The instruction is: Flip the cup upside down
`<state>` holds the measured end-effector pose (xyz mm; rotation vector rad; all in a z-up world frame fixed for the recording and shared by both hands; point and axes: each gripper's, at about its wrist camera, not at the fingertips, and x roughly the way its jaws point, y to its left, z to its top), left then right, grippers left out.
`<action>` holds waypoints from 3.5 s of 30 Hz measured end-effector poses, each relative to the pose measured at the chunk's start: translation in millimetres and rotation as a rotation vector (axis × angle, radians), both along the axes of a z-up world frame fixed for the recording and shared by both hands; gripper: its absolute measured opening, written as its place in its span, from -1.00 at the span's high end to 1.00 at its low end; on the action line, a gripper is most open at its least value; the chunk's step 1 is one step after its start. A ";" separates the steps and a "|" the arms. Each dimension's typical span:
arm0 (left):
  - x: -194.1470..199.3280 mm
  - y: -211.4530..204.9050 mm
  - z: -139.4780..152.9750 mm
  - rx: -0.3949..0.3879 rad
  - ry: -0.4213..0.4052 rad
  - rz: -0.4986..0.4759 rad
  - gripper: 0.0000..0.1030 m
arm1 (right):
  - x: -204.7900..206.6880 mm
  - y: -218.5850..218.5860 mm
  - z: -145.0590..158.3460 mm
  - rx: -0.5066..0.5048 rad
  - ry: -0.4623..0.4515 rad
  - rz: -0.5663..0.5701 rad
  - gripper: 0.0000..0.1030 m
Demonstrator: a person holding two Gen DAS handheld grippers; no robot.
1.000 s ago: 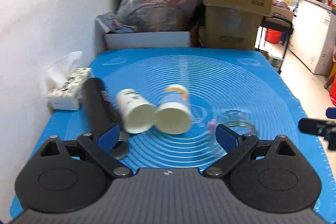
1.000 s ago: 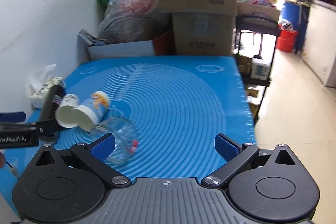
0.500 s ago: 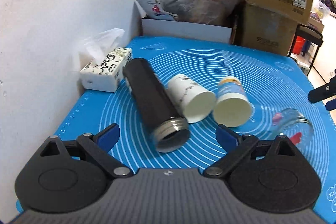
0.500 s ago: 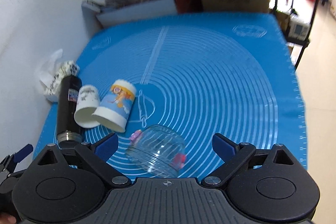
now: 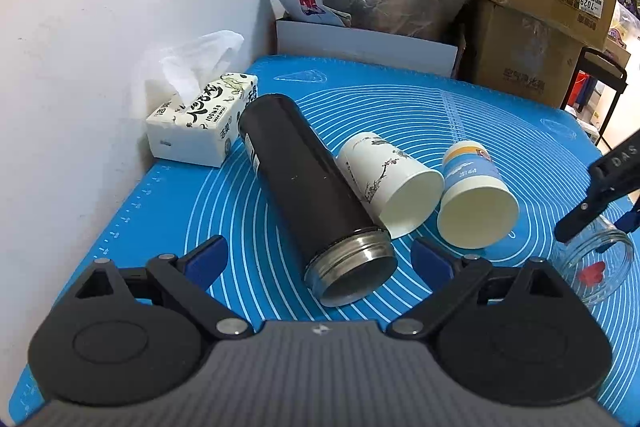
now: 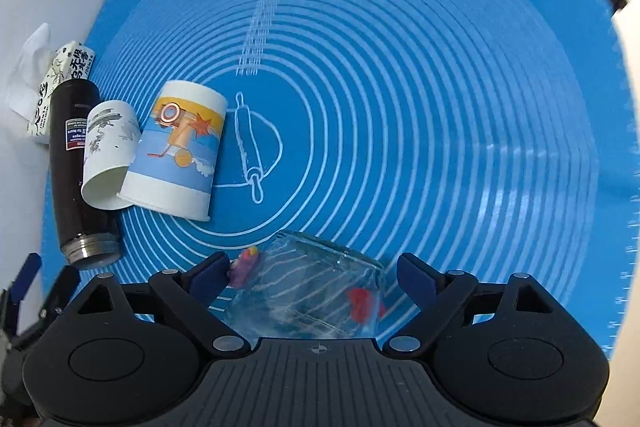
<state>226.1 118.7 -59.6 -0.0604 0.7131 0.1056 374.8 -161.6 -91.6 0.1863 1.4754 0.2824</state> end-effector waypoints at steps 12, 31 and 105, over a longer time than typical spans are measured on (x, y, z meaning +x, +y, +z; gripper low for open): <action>-2.0 2.5 0.2 -0.009 -0.007 0.007 -0.89 | -7.3 9.3 -8.1 0.016 -0.051 0.008 -0.62; -16.5 -4.8 8.2 -0.024 -0.042 0.017 -0.89 | -135.3 23.0 1.1 -0.373 -0.980 -0.117 -0.62; -214.7 -121.9 32.3 0.048 -0.095 -0.222 -0.89 | -407.3 -30.2 41.7 -0.251 -0.948 -0.136 -0.74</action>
